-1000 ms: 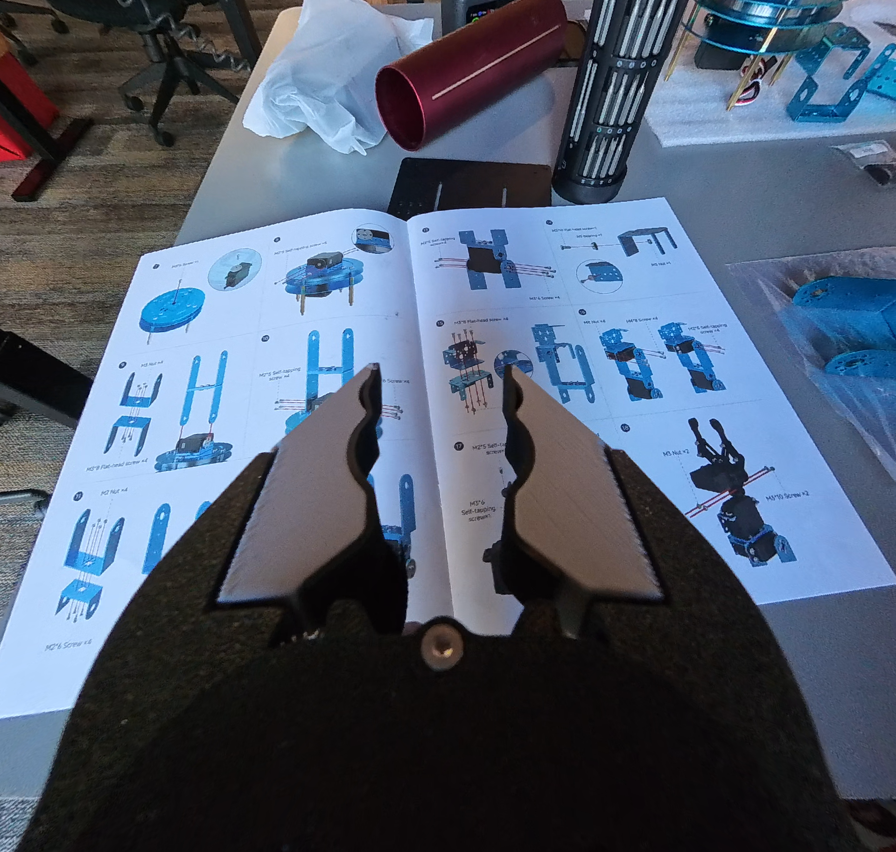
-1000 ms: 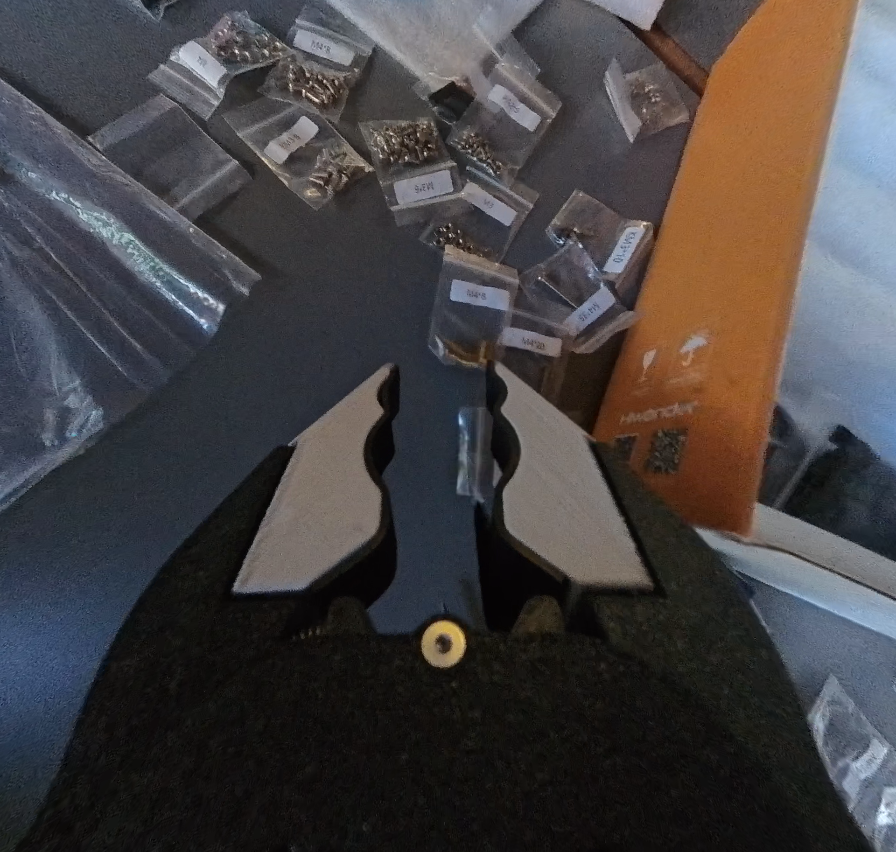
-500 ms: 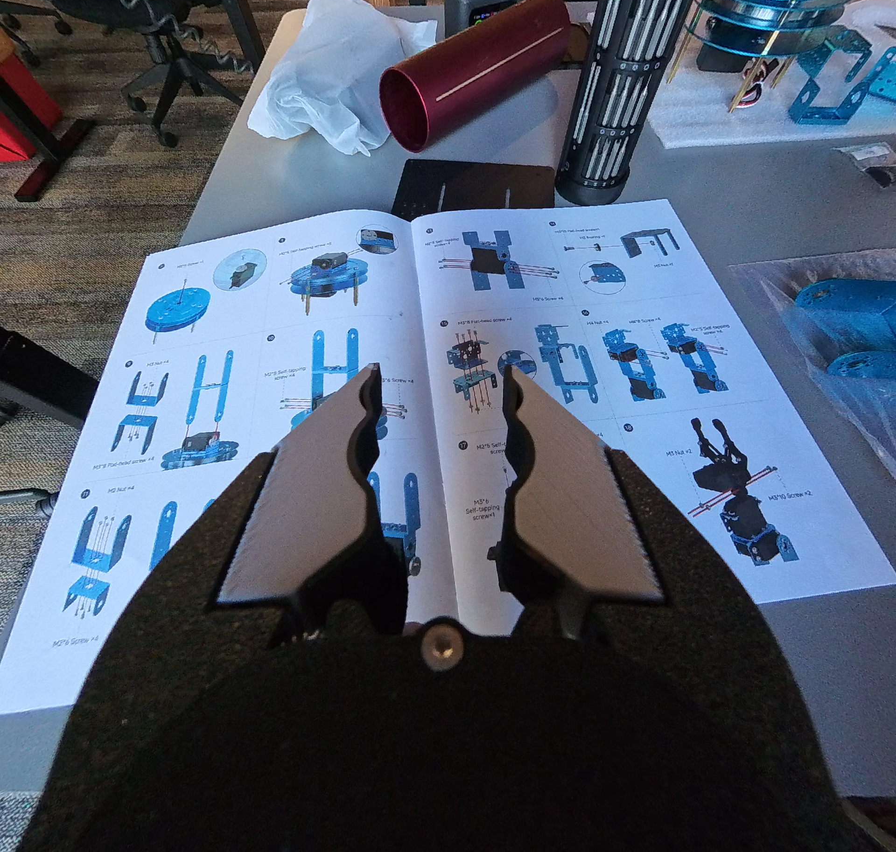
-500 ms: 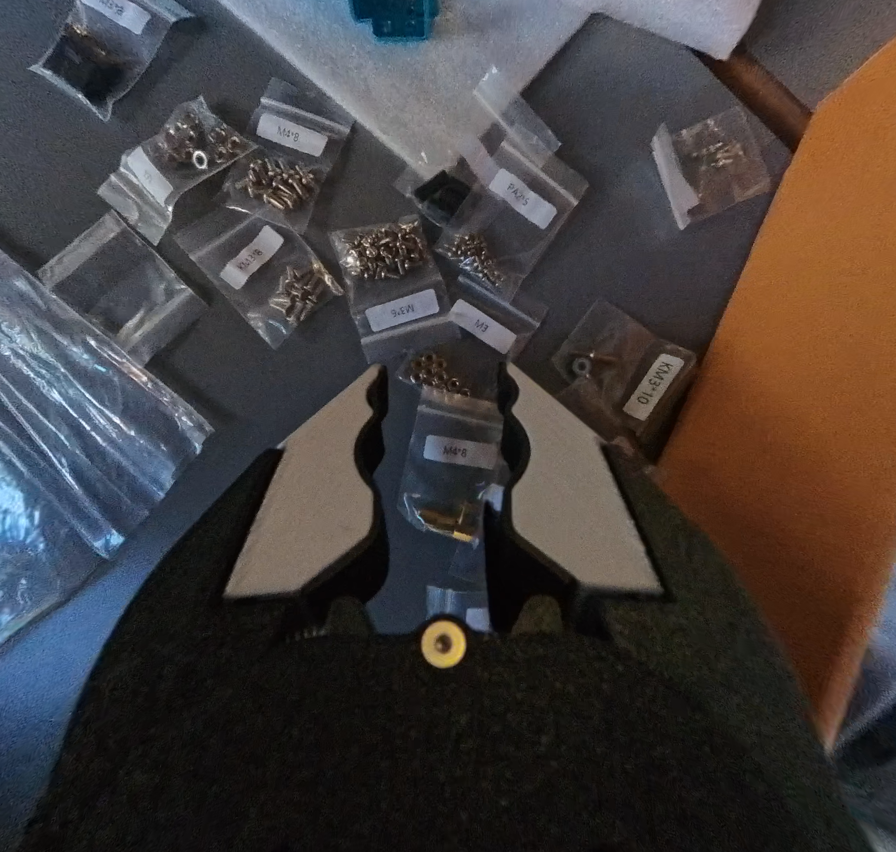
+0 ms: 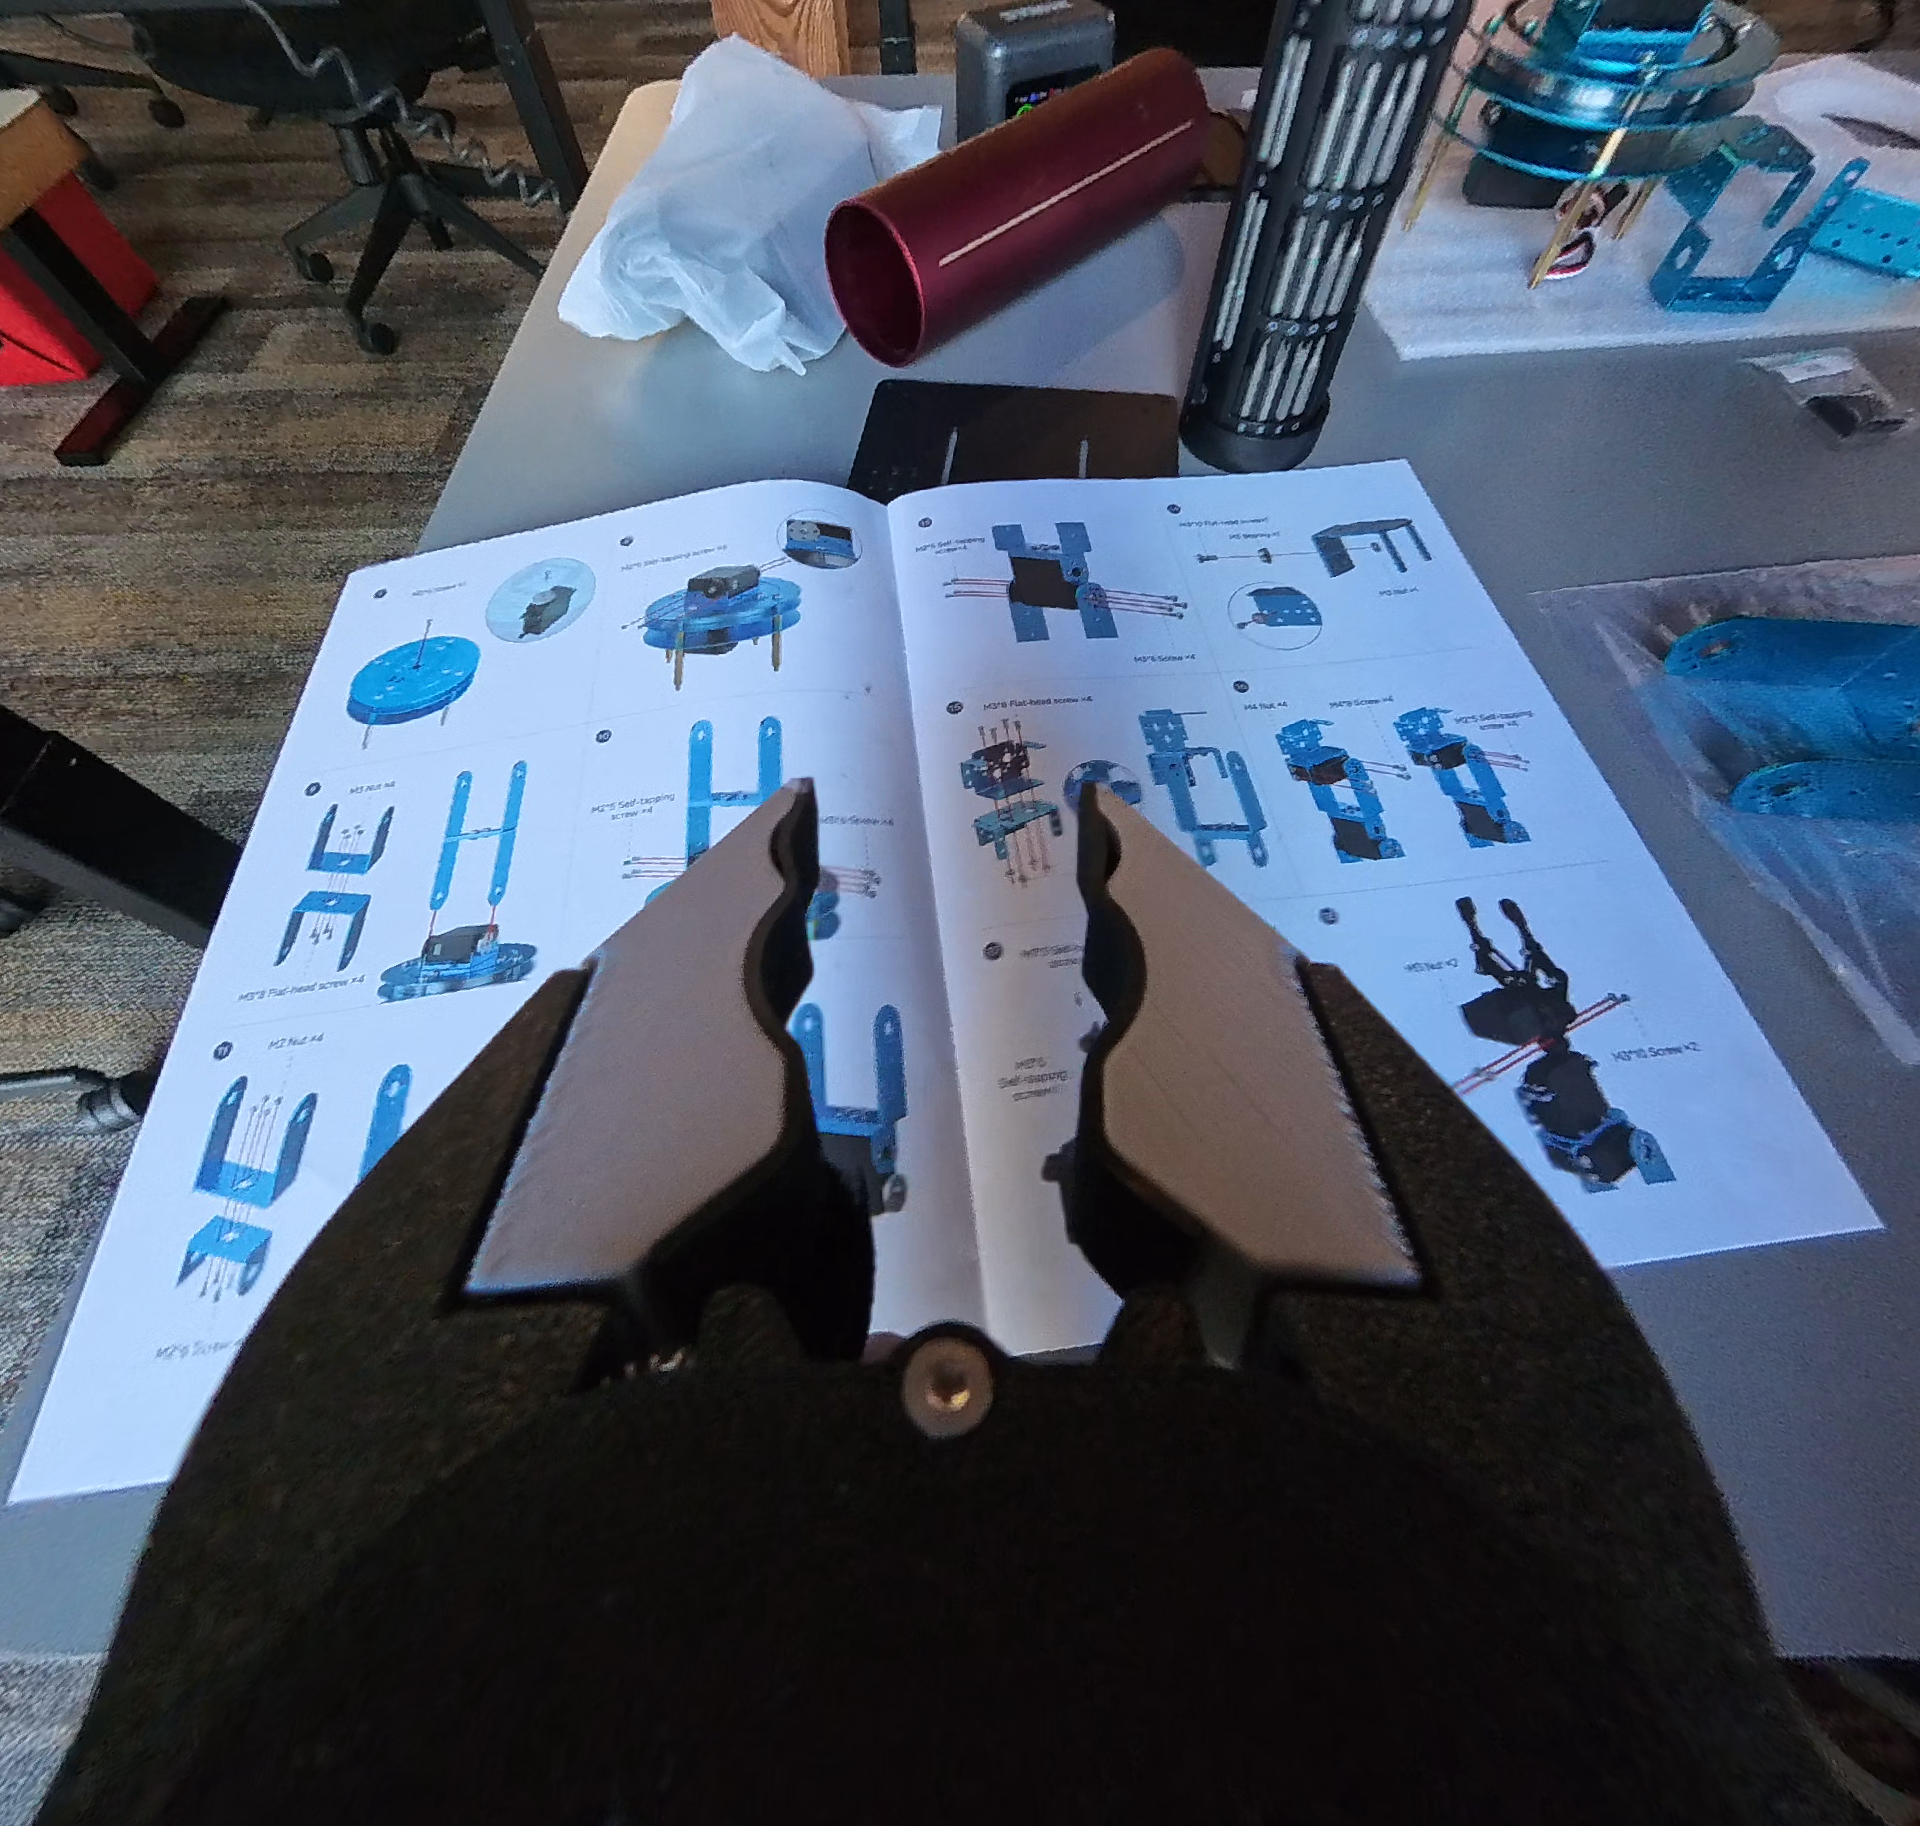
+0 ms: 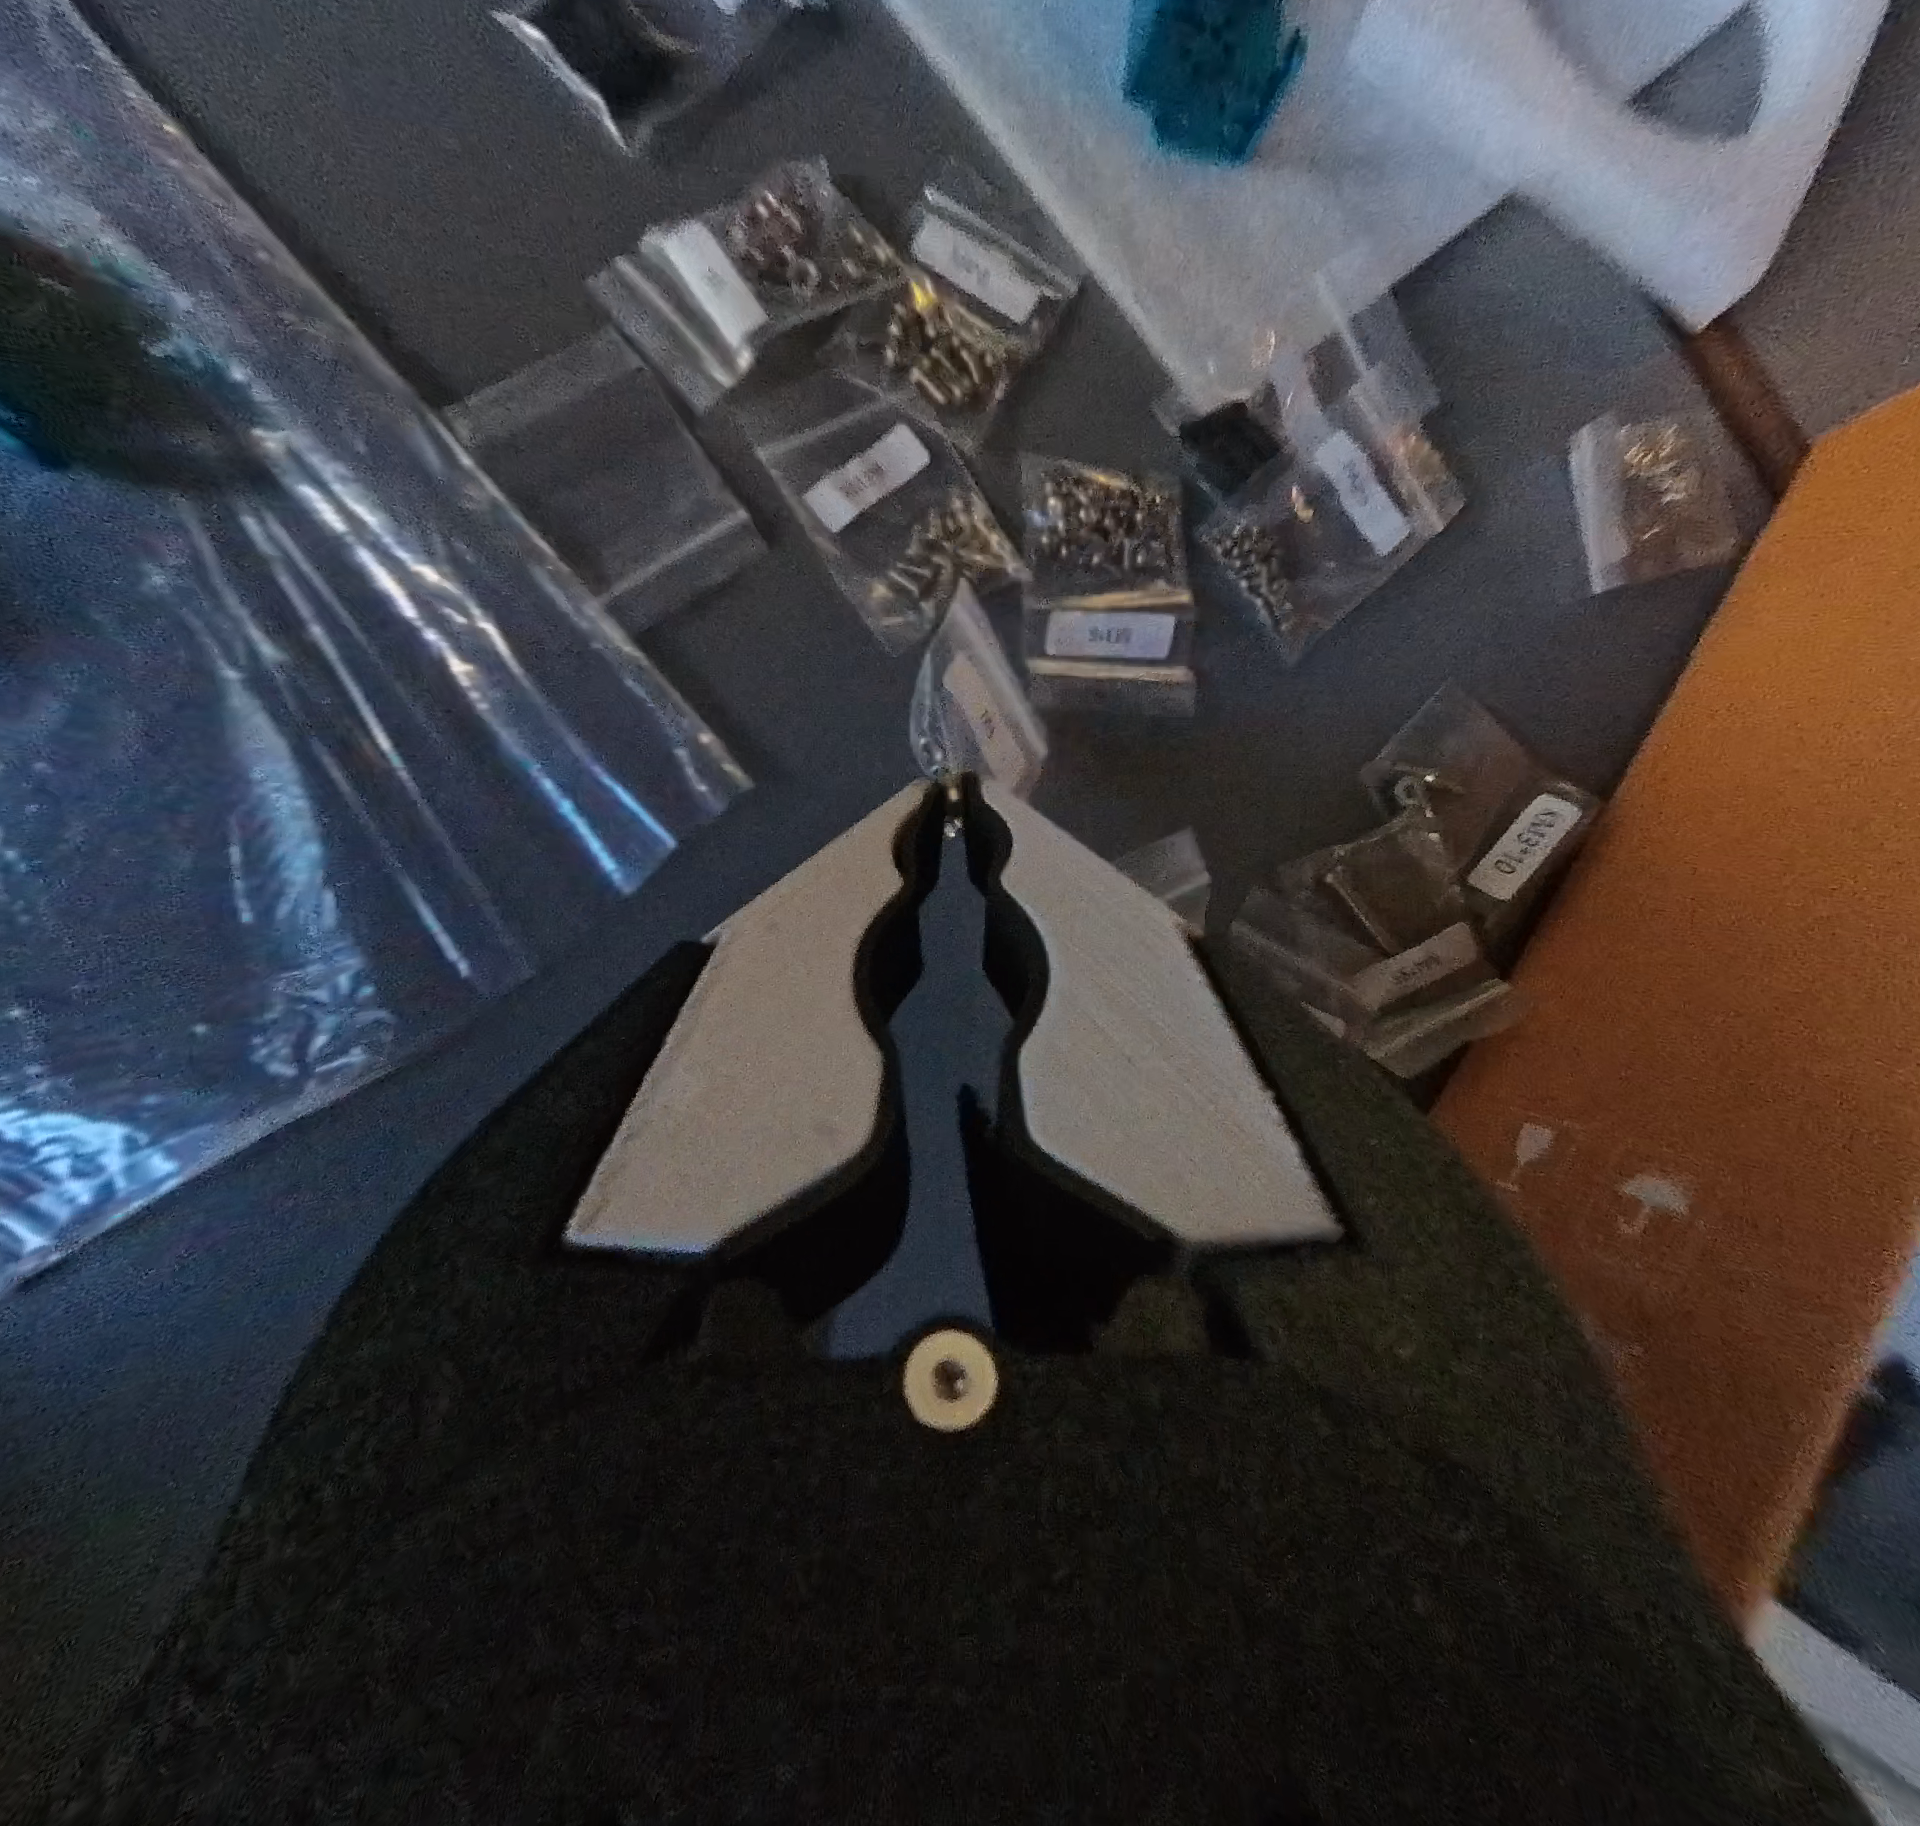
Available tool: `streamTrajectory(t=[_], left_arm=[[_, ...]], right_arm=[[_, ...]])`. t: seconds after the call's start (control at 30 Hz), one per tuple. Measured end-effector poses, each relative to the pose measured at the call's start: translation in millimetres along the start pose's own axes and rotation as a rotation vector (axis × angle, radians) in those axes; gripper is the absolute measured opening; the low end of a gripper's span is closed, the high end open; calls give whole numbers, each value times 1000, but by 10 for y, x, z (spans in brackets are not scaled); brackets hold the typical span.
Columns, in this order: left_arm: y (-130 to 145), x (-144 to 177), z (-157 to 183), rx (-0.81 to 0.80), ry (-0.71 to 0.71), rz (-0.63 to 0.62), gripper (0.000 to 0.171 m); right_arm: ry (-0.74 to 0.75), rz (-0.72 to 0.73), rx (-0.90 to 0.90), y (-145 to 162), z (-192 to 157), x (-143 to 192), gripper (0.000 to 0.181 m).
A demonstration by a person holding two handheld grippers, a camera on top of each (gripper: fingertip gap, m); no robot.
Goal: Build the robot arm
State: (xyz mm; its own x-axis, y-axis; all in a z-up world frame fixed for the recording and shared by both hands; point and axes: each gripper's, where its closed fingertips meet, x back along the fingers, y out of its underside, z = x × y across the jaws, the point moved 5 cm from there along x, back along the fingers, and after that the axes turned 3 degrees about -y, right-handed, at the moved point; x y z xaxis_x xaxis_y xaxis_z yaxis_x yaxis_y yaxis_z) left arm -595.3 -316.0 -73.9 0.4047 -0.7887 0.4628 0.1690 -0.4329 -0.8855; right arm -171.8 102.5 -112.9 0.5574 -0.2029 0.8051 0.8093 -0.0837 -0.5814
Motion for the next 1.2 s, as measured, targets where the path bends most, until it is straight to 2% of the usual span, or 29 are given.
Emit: streamTrajectory(t=[0.07,0.17,0.23,0.27,0.33,0.4,0.47,0.57,0.73,0.83,0.97,1.2], left_arm=[[-52,27,115,14,63,29,50],[-143,23,525,84,273,66,50],[-154,-12,916,116,448,48,49],[-137,-20,1115,132,539,18,41],[-110,33,1509,176,747,-41,36],[-123,99,1797,193,868,-42,38],[-168,93,1906,232,862,-17,47],[-240,100,1886,333,877,18,45],[-340,43,1606,526,832,104,43],[-314,41,1563,524,849,88,40],[-273,53,1512,463,788,118,0],[-203,127,1552,399,791,124,0]], right_arm=[[64,80,81,-122,-241,226,2],[86,228,223,-391,-849,447,2],[116,264,346,-553,-1316,456,2],[101,336,398,-674,-1597,465,2],[106,452,436,-919,-2040,470,2],[59,518,451,-1116,-2420,419,2],[46,591,459,-1278,-2683,358,2],[118,623,541,-1475,-2866,201,2],[177,641,713,-1726,-3074,-8,2],[218,633,779,-1768,-3172,-135,2],[268,654,817,-1671,-3257,-194,2],[297,644,846,-1557,-3283,-201,2]])
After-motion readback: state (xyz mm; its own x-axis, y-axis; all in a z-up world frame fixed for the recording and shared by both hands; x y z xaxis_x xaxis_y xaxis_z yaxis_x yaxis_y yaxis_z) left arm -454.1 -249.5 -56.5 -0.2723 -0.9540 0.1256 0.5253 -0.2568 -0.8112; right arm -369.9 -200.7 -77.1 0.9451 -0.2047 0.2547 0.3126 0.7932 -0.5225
